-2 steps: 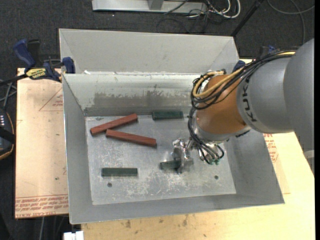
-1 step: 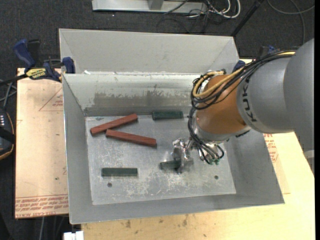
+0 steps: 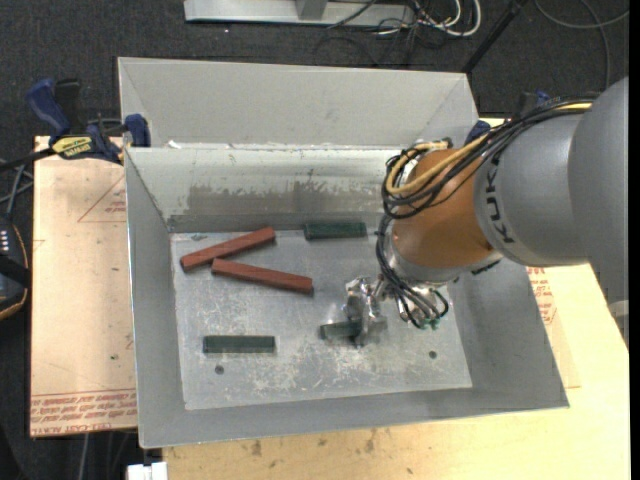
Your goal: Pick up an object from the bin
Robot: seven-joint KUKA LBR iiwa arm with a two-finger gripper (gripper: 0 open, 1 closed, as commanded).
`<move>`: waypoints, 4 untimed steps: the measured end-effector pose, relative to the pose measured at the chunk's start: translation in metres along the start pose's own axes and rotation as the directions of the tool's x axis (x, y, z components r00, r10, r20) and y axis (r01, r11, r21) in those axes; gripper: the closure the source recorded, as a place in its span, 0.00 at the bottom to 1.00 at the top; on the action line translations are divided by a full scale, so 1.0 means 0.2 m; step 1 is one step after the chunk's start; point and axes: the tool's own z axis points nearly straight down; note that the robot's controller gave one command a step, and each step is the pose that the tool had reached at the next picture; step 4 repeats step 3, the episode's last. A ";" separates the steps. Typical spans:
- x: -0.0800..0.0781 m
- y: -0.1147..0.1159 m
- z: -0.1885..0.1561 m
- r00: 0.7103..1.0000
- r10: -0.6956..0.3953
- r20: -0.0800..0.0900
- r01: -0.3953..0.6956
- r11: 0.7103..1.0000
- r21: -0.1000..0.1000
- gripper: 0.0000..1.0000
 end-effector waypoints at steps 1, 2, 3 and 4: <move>0.01 0.00 -0.04 1.000 0.000 -0.006 0.000 1.000 -0.001 1.00; 0.01 0.00 -0.11 1.000 -0.001 -0.009 0.001 1.000 -0.001 1.00; 0.00 0.00 -0.20 1.000 -0.001 -0.004 0.001 1.000 -0.001 1.00; 0.00 0.00 -0.20 1.000 -0.001 -0.004 0.001 1.000 -0.001 1.00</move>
Offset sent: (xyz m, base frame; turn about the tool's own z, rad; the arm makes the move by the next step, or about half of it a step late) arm -0.0001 -0.0001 0.0667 0.0000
